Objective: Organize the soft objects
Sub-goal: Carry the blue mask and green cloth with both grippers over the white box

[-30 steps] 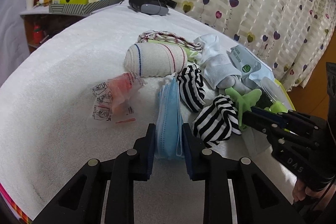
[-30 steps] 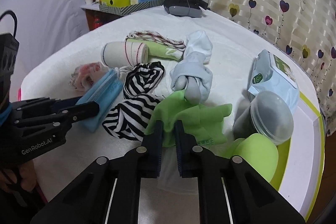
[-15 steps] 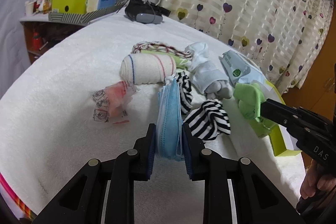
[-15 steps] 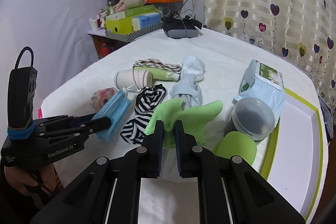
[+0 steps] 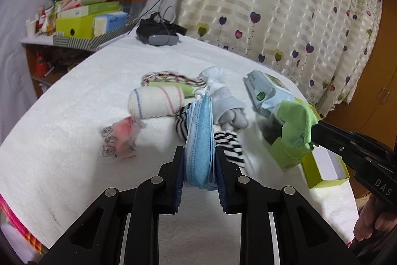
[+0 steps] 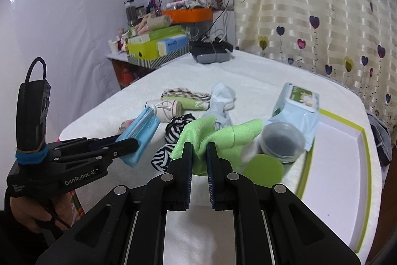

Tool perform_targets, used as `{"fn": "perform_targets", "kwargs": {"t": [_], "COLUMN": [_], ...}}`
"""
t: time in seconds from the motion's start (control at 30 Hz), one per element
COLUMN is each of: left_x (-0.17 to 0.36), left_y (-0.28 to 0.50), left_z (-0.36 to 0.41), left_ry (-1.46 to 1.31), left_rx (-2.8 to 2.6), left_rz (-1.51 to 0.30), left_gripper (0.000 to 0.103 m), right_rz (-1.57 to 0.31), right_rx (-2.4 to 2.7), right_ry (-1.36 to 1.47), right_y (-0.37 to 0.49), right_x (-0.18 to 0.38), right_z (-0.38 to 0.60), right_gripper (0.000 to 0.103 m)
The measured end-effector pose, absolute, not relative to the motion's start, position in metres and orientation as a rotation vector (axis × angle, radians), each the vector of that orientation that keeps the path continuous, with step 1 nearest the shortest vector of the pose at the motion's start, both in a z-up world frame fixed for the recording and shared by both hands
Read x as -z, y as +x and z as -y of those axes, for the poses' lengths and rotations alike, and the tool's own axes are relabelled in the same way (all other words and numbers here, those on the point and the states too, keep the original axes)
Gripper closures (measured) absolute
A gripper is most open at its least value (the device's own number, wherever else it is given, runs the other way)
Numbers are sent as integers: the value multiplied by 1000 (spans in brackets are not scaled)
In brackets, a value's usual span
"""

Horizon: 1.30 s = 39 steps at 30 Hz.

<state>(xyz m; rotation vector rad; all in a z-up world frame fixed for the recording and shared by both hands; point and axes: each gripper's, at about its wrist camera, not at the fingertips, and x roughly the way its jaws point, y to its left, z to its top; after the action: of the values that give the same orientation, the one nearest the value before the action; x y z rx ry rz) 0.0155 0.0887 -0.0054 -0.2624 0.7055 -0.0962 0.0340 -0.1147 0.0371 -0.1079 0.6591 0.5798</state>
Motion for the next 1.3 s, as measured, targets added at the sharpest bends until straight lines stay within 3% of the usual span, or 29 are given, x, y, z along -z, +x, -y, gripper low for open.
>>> {"fn": "perform_targets", "kwargs": {"t": [0.77,1.3], "left_x": [-32,-32], "left_y": [25,46], "left_z": [-3,73], "left_ry": [-175,-101], "left_rx": [273,423], "left_rz": [-650,-683], "left_gripper": [81,81], "right_rz": [-593,-682], "right_rx": [-392,-253], "right_ry": [27,106], "right_y": [23,44], "right_x": [-52,-17], "right_z": [215,278], "right_gripper": [91,91]}}
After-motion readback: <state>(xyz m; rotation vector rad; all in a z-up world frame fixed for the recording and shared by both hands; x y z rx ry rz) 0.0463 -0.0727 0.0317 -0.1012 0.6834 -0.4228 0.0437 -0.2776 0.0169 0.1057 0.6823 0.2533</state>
